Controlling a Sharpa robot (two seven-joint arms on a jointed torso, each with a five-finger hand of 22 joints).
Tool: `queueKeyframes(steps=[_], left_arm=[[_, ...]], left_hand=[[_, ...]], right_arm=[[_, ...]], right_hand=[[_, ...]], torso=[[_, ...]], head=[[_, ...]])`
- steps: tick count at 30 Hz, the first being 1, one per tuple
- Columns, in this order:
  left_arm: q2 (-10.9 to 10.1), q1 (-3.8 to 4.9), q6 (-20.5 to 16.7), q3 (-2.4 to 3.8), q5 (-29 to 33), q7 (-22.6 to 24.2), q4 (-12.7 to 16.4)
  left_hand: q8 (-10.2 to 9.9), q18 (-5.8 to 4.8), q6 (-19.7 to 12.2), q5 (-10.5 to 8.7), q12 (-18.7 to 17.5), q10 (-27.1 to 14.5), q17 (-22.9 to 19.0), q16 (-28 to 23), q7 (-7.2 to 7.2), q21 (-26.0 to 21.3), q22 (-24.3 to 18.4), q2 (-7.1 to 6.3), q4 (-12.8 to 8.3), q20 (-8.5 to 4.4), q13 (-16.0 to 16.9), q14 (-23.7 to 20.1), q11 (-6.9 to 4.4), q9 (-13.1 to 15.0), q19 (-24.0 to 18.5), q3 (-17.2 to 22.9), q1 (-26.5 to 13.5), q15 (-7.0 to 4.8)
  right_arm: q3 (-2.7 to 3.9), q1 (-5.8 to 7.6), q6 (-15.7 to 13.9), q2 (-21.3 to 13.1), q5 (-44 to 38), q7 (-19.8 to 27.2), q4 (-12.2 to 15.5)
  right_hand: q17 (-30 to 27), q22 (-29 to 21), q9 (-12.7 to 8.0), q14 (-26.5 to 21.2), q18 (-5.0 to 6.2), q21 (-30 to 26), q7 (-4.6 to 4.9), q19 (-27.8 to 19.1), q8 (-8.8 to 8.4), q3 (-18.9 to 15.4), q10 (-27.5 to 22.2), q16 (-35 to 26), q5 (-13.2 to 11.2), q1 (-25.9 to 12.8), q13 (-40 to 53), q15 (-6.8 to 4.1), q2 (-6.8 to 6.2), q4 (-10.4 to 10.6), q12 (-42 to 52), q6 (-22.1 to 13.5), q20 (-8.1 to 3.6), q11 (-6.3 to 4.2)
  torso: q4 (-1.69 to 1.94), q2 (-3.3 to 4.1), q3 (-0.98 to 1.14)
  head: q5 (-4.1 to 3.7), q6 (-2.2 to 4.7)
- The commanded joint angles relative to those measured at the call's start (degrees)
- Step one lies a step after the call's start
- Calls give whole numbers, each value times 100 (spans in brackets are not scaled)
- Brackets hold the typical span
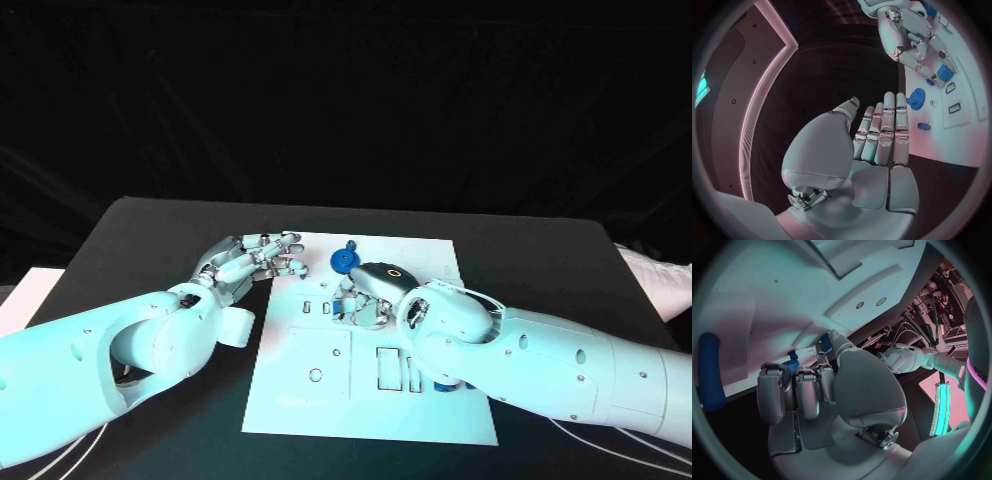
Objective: Assemble the parts on the task board
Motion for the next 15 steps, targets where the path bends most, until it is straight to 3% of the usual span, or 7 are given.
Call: queueKeyframes(steps=[1, 15], left_arm=[[11, 3, 112, 4, 15, 68, 11], [27, 3, 127, 4, 19, 57, -4]], left_hand=[[-13, 48, -30, -23, -19, -42, -6, -26, 17, -35, -5, -12, 3, 17, -5, -23, 5, 2, -38, 25, -39, 4], [-13, 48, -30, -23, -19, -42, -6, -26, 17, -35, -5, -12, 3, 17, -5, -23, 5, 2, -38, 25, -39, 4]], right_arm=[[-32, -36, 75, -5, -118, -266, -36], [-35, -44, -599, 1, -134, -175, 24]], right_hand=[[1481, 29, -14, 592, -46, -35, 13, 15, -35, -63, 11, 8, -49, -65, 812, 44, -49, 25, -105, -87, 57, 46], [1418, -96, -53, 576, -20, -108, 81, -38, -42, -270, -154, -30, -140, -207, 639, 104, -200, 250, -353, -396, 120, 114]], torso=[[0, -1, -1], [2, 1, 3]], head=[[-8, 3], [-13, 26]])
